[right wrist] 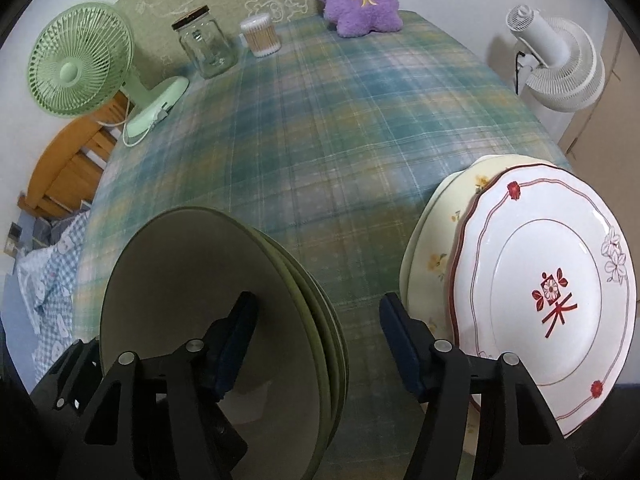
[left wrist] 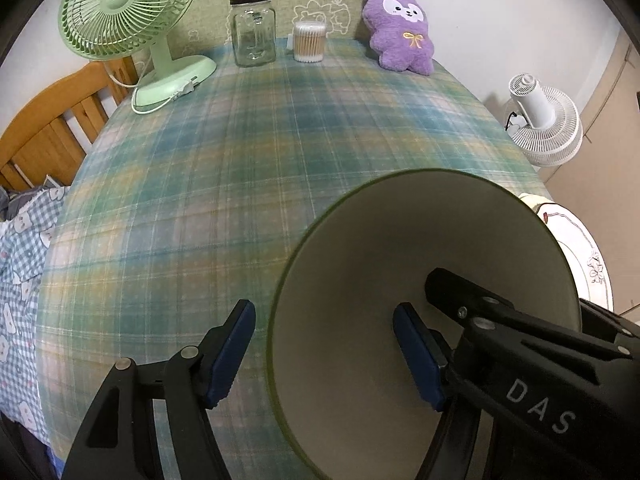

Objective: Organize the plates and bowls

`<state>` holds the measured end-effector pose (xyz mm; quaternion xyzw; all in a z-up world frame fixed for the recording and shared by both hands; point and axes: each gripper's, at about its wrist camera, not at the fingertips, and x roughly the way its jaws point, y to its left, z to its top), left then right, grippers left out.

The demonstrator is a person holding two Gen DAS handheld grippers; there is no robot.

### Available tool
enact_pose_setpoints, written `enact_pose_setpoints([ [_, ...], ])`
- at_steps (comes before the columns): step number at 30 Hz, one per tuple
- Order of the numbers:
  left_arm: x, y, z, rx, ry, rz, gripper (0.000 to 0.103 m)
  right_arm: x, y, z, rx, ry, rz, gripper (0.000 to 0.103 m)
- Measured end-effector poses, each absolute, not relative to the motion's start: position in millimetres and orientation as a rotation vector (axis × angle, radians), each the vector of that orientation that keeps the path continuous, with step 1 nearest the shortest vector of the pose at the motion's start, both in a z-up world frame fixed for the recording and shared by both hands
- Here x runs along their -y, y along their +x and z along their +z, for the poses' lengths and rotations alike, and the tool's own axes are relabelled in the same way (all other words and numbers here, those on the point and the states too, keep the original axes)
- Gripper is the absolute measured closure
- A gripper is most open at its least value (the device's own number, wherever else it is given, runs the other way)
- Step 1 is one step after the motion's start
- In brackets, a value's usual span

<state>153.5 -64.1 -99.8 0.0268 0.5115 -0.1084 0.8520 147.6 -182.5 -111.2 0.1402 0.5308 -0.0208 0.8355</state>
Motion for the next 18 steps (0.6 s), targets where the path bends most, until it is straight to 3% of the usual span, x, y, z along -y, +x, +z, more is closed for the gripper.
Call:
enact_pose_setpoints([
  [6,69.3,150.7,-98.9,-1.065,0.079,-0.243,0.039,173.0,147.2,-109.1,-1.124,0.272,-0.011,0.053],
  [18,66.6,150.5,-98.6,-1.077,0.043,-0.274,0.05,169.5,151.1,-108.4,-1.151,0.261,-0.009,0.055],
])
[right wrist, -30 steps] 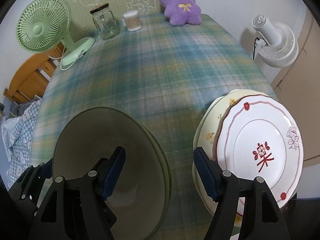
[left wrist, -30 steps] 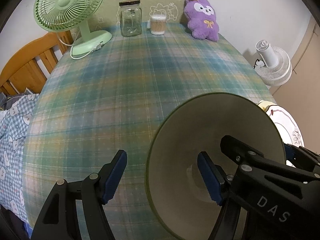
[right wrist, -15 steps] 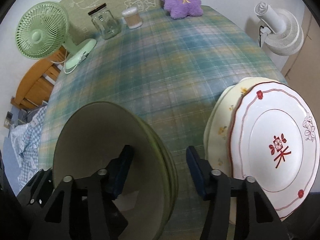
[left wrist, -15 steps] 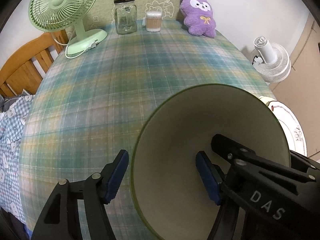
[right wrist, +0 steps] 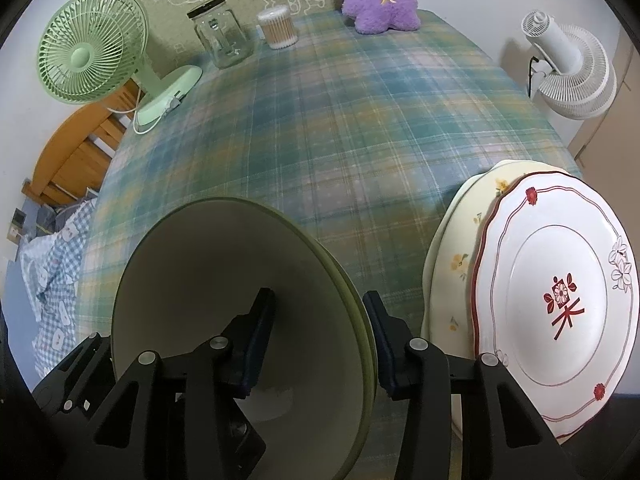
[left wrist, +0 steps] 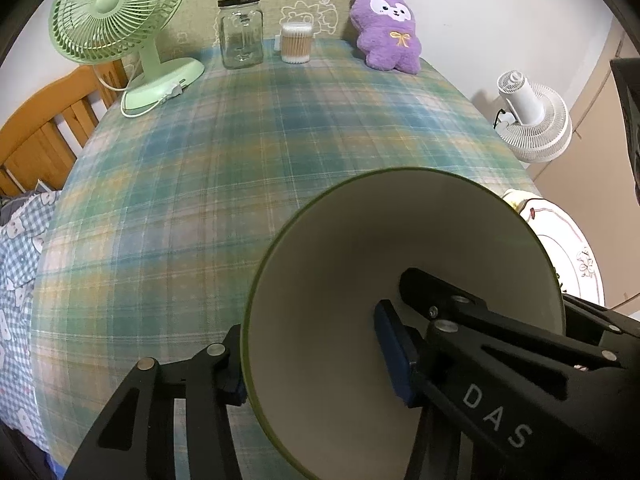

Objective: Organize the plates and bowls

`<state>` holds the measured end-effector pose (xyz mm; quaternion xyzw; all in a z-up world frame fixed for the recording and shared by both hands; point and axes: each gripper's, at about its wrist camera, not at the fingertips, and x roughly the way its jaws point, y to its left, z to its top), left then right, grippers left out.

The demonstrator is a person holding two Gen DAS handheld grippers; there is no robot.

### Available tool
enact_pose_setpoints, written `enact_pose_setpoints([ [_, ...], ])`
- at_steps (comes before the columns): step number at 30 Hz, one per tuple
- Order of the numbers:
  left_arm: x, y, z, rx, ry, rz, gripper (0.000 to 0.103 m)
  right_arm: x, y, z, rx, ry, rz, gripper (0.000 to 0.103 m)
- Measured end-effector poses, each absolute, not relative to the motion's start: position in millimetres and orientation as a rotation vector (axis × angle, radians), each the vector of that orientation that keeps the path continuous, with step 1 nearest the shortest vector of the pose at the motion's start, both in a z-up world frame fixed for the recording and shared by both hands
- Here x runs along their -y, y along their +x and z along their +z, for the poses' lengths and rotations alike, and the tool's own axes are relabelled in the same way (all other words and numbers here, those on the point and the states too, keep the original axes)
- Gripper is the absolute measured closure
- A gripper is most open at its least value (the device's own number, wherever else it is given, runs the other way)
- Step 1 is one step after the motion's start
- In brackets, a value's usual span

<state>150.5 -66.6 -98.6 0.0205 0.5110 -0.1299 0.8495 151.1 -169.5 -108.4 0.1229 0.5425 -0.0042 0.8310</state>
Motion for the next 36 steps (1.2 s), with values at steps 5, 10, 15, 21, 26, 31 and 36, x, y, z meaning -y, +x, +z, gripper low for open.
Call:
enact_pose_setpoints([
  [5,65.9,149.5,-97.7,-1.08,0.035,-0.273,0.051,166.9,151.2,-107.5,-1.16,0.242,-0.017,0.055],
  [10,64.3,149.6,-96.6,-1.09,0.034,-0.279,0.052,165.9,150.0,-105.9,-1.162,0.236,-0.018,0.055],
  [15,60.0,150.2,-94.2,-1.102,0.01,-0.282,0.052,164.4,150.3,-103.3,-1.163,0.241,-0.022,0.055],
  [21,55.9,146.8,-85.8,-1.086,0.004,-0.278,0.053,159.5,147.1,-94.3,-1.15,0.234,-0.018,0.055],
  [26,48.5,143.0,-74.9,-1.061,-0.001,-0.278,0.053,152.2,144.7,-82.1,-1.125,0.223,-0.019,0.055],
  [31,40.1,139.7,-62.4,-1.032,0.003,-0.285,0.053,143.7,140.7,-68.7,-1.098,0.219,-0.029,0.055],
  [36,35.9,136.1,-54.2,-1.012,0.003,-0.297,0.053,136.2,135.4,-56.9,-1.072,0.208,-0.046,0.055],
])
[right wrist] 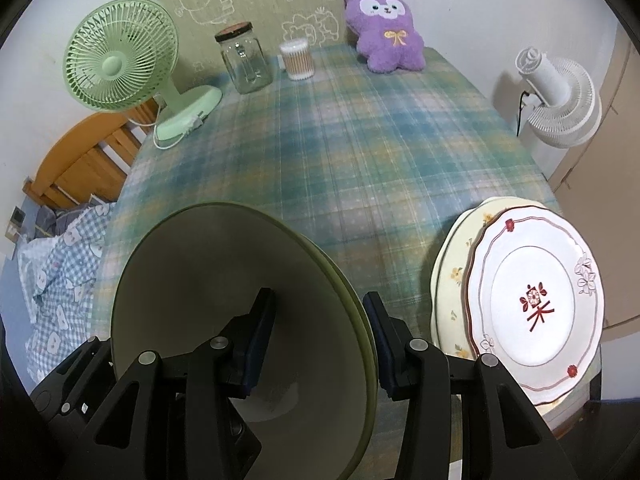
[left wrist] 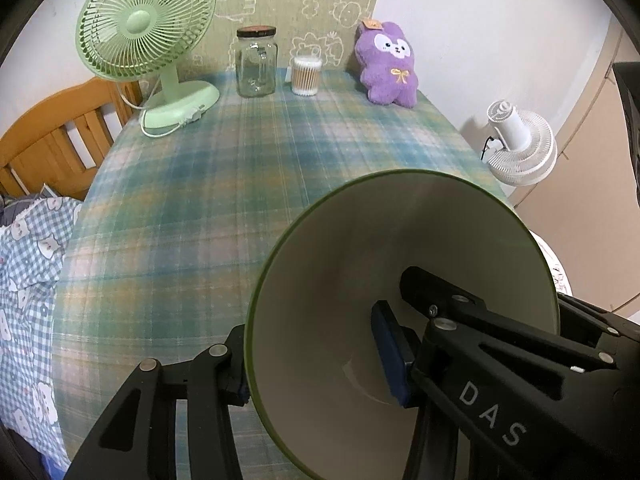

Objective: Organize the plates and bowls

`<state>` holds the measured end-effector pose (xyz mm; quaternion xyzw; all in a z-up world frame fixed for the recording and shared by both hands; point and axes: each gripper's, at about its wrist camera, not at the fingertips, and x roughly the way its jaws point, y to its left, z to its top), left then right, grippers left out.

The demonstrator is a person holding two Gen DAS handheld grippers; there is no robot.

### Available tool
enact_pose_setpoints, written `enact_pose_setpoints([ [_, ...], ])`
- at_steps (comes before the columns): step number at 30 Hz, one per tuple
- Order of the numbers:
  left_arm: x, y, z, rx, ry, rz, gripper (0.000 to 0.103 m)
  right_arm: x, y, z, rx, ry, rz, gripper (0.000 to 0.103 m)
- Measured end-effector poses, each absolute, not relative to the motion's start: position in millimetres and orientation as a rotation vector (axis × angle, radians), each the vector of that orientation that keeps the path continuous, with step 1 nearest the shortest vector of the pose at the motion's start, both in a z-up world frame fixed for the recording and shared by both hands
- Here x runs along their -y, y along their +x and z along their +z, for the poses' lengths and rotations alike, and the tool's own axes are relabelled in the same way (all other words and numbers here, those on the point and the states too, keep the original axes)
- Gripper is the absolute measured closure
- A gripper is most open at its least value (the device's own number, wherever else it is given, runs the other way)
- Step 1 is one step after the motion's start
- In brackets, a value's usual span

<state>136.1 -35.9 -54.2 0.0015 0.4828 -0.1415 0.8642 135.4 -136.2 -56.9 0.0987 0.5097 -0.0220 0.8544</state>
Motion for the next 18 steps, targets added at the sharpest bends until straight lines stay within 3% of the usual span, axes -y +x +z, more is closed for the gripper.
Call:
enact_pose_setpoints([
  [18,67.4,131.5,-31.4,-0.97,-0.011,-0.232,0.053,166.9,135.9,-31.7,-1.037,0.179,0.016,0.054],
])
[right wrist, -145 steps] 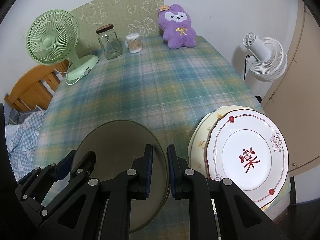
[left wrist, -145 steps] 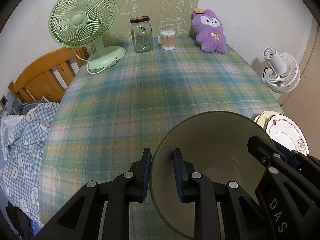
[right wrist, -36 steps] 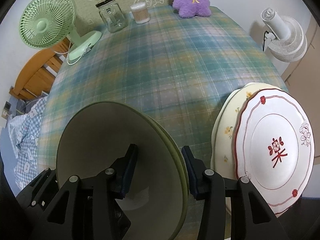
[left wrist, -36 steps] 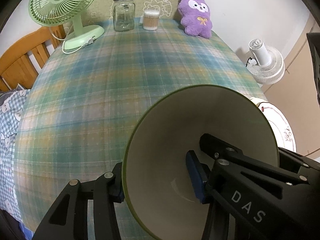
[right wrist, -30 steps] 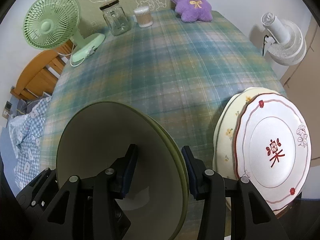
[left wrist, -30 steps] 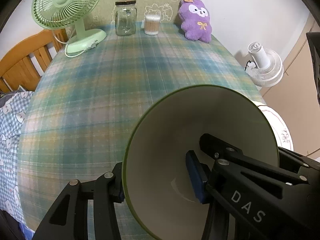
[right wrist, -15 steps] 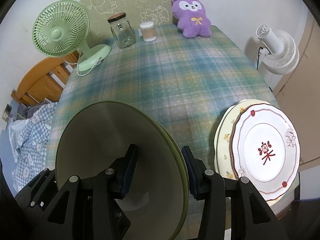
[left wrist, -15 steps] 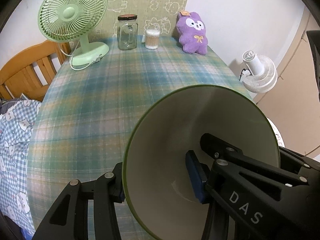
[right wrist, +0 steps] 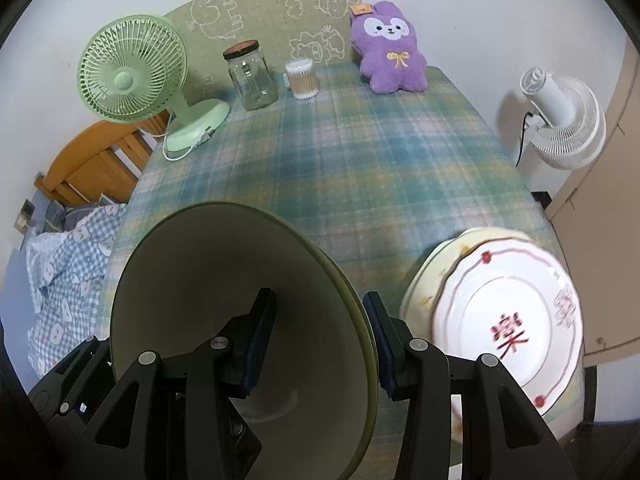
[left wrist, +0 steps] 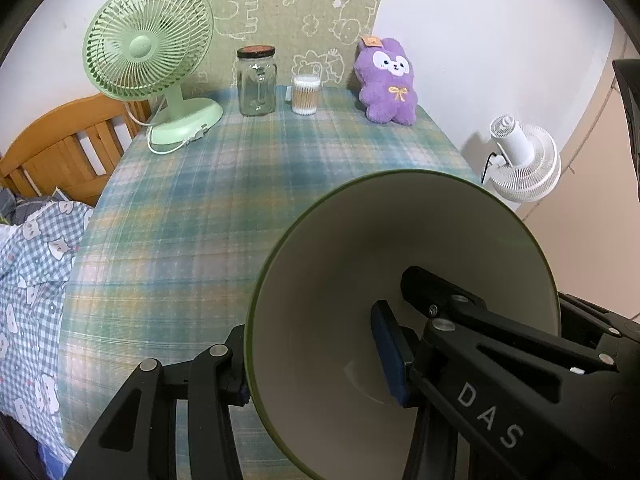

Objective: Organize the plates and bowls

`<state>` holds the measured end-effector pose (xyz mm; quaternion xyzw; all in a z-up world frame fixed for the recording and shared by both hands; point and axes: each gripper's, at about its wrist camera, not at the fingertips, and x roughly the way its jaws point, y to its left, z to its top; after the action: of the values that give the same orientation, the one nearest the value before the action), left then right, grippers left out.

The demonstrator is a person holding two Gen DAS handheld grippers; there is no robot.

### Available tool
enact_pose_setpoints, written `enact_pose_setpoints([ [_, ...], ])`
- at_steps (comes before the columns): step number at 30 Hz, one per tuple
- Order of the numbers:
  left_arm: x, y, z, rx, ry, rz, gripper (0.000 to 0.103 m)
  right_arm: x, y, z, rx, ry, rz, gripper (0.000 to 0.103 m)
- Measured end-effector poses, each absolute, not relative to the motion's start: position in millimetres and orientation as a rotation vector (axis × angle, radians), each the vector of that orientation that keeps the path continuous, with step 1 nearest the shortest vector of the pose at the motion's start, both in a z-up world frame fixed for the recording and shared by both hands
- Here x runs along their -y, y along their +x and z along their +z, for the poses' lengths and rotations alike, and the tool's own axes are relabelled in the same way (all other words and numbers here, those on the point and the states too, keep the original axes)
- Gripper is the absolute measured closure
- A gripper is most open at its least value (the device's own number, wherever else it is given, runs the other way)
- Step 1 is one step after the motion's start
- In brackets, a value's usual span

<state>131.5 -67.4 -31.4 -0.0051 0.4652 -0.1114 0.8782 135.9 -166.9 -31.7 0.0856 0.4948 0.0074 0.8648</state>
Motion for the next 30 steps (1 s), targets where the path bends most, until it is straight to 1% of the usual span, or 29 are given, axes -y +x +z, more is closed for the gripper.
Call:
enact_pose_setpoints([
  [13,121.4,130.1,-18.3,-0.949,-0.03,-0.199,0.053,219.8,135.2,-20.4,-1.03,0.161,0.047,0.054],
  [30,185.3,127.2,-23.2,-0.955,-0.033,-0.211,0.053,288.6,128.8,-23.6,-1.036,0.164,0.031,0.054],
])
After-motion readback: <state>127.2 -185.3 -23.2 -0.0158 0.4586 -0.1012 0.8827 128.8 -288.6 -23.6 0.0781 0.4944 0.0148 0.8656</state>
